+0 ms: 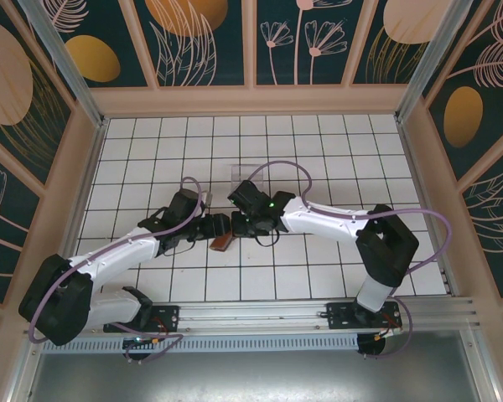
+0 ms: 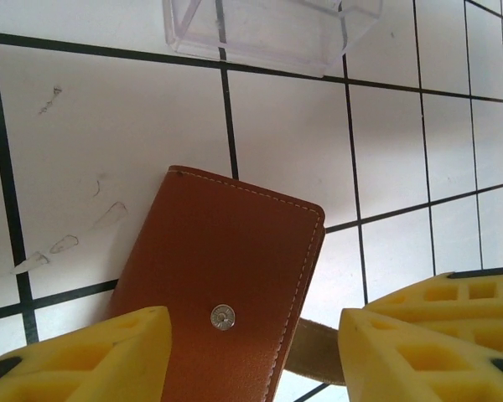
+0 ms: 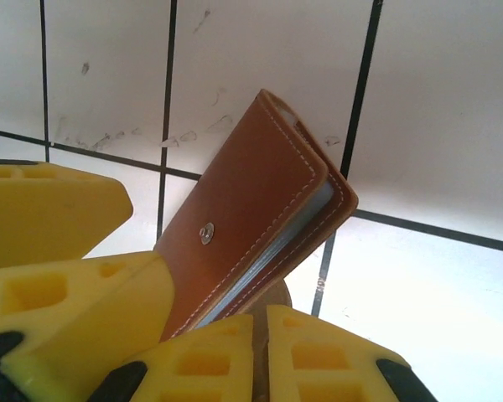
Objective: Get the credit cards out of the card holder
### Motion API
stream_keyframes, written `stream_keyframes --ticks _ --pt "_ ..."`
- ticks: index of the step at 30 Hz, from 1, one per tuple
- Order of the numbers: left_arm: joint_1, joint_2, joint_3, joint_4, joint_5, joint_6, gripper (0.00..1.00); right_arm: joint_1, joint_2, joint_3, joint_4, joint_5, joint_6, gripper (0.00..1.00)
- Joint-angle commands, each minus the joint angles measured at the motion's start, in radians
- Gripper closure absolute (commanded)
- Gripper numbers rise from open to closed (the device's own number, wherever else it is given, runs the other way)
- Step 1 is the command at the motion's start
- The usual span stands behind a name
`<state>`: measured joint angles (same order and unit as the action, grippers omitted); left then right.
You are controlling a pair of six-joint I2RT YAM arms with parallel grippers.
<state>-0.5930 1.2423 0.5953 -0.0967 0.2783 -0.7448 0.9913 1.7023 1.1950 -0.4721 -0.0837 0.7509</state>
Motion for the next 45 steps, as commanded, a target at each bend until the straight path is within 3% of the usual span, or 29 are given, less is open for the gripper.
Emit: stream_keyframes --ticks 1,10,29,45 --pt "0.001 0.008 0.008 0.029 0.025 -0.004 0.42 0.007 -0.045 0.042 -0.026 0.045 -0.045 0.93" --pt "0.002 0.017 0.006 0.025 0.010 -0.009 0.39 0.014 -0.087 0.061 -0.046 0.091 -0.076 0.95" --pt "0.002 0.051 -0.007 0.026 -0.015 -0.036 0.44 0.009 -0.131 -0.024 -0.077 0.167 -0.087 0.97" --pt "0.002 0.073 0.024 -0.001 -0.030 -0.018 0.57 -0.036 -0.184 -0.142 -0.150 0.299 -0.114 0.99"
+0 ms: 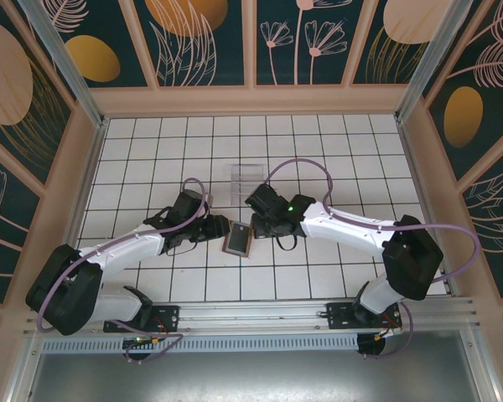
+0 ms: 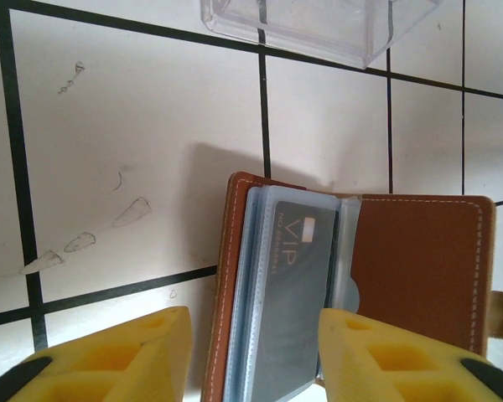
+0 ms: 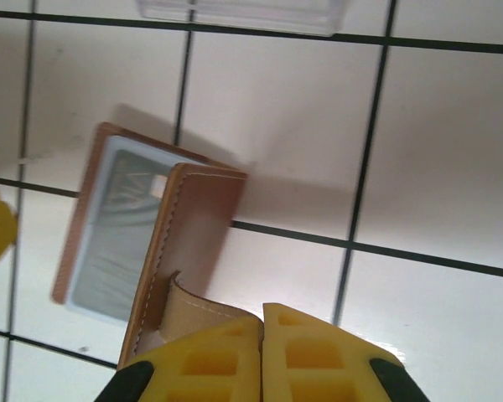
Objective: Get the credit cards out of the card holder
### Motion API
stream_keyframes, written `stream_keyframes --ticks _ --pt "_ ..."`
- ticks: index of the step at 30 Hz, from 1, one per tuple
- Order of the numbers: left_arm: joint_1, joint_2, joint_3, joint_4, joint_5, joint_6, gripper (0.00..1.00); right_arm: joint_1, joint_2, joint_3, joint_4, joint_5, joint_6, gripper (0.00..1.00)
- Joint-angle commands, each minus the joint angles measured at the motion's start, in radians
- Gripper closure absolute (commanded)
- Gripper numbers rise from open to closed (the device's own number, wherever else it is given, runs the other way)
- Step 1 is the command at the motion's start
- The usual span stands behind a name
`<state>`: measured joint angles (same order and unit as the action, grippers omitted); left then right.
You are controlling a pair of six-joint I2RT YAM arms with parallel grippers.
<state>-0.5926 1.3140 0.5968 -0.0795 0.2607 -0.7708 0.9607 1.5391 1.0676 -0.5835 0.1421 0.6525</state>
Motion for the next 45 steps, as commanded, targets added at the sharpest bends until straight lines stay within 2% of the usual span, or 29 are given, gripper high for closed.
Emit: stream_keyframes --ticks 1,10,17,30,34,45 --pt "0.001 0.001 0.023 -0.020 -0.015 0.008 0.57 -0.005 -0.020 -0.016 -0.035 0.069 -0.017 0.99" --pt "0.001 -0.036 0.016 -0.032 -0.035 0.002 0.66 0.033 -0.043 -0.010 0.111 -0.044 -0.064 0.99" --pt "0.001 -0.074 -0.007 -0.045 -0.070 -0.004 0.71 0.082 0.010 0.098 0.191 -0.122 -0.102 0.99" --pt "0.028 -0.180 -0.065 -0.128 -0.161 -0.025 0.71 0.107 0.102 0.216 0.217 -0.196 -0.132 0.99" --pt "0.031 -0.188 -0.068 -0.145 -0.178 -0.028 0.71 0.106 0.103 0.189 0.207 -0.167 -0.122 0.99" --pt "0.031 -0.105 -0.039 -0.089 -0.033 0.037 0.74 0.104 0.064 0.079 0.085 -0.008 -0.024 0.99"
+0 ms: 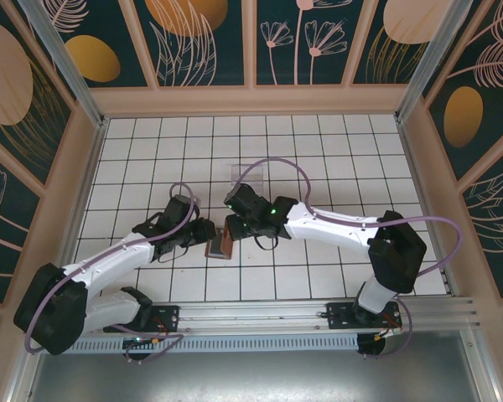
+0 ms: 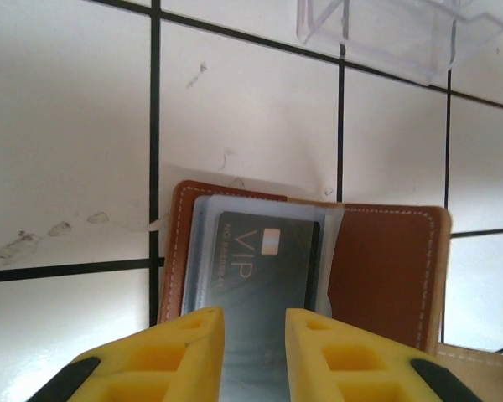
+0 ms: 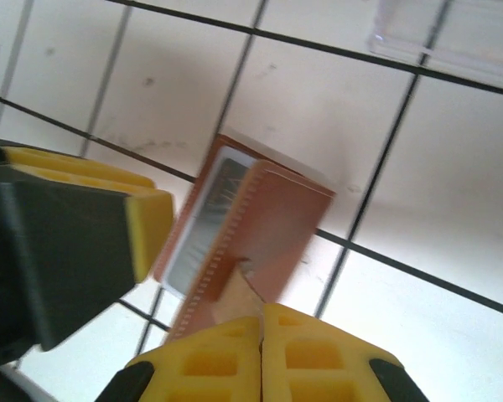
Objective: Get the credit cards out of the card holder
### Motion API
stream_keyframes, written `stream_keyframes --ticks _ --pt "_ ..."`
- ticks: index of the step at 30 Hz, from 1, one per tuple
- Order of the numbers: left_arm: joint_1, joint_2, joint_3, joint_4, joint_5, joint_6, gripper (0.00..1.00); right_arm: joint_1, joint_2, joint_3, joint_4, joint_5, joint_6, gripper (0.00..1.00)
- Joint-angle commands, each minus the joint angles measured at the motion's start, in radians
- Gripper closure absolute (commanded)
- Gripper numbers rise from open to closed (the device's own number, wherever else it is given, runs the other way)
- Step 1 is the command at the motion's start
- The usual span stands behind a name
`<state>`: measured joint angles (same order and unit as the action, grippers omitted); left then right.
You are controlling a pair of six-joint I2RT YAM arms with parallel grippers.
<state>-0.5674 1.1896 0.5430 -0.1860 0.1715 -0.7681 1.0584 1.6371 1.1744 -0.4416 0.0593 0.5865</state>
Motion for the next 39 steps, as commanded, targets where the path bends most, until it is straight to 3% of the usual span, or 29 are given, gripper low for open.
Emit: stream_keyframes --ticks 1,11,17,30,39 --pt "0.006 0.028 0.018 0.025 0.074 0.041 0.74 0.007 -0.042 -0.038 -0.062 0.084 0.049 0.99" --pt "-0.013 0.134 0.038 0.115 0.196 0.050 0.79 0.003 -0.086 -0.131 -0.080 0.152 0.100 0.98" --pt "-0.023 0.197 0.052 0.069 0.145 0.061 0.79 -0.003 -0.084 -0.160 -0.105 0.197 0.133 0.94" --pt "-0.023 0.200 0.038 0.074 0.129 0.065 0.78 -0.015 -0.063 -0.082 -0.196 0.226 0.191 0.63" --pt "-0.022 0.205 0.035 0.079 0.137 0.068 0.79 -0.022 -0.091 0.036 -0.209 0.134 0.169 0.56"
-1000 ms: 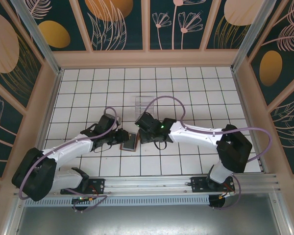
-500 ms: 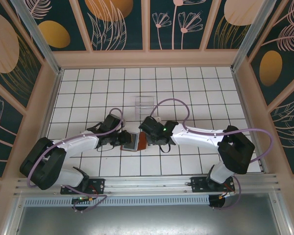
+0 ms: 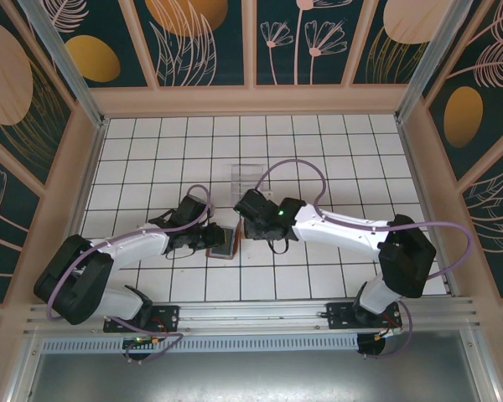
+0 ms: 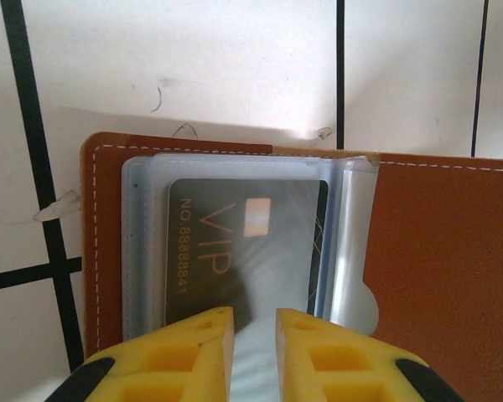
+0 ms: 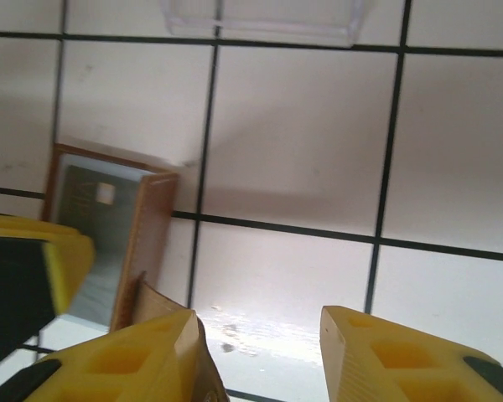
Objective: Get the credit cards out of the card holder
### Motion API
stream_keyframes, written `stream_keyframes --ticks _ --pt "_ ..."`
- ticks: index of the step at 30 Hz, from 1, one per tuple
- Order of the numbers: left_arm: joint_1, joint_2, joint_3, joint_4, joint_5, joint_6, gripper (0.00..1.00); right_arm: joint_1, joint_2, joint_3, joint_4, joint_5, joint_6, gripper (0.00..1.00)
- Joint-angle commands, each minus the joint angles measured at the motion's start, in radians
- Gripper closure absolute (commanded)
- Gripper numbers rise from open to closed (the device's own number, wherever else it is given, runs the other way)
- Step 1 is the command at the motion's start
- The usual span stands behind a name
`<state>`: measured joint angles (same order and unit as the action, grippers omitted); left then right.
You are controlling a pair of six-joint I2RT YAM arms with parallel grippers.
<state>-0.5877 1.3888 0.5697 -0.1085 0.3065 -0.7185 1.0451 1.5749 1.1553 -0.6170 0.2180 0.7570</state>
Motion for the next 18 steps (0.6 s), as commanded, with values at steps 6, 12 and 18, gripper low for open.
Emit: stream_keyframes --ticks 6,12,18 --pt "-0.003 0.009 0.009 0.005 0.006 0.019 0.78 -0.016 -0.015 0.105 0.029 -0.158 -0.016 0.57" --pt "-0.004 -0.011 0.015 -0.002 0.020 0.021 0.78 -0.025 0.003 0.100 0.119 -0.263 0.011 0.59" --pt "-0.024 -0.044 0.049 -0.032 0.034 0.027 0.77 -0.044 -0.032 0.093 0.069 -0.185 0.031 0.56"
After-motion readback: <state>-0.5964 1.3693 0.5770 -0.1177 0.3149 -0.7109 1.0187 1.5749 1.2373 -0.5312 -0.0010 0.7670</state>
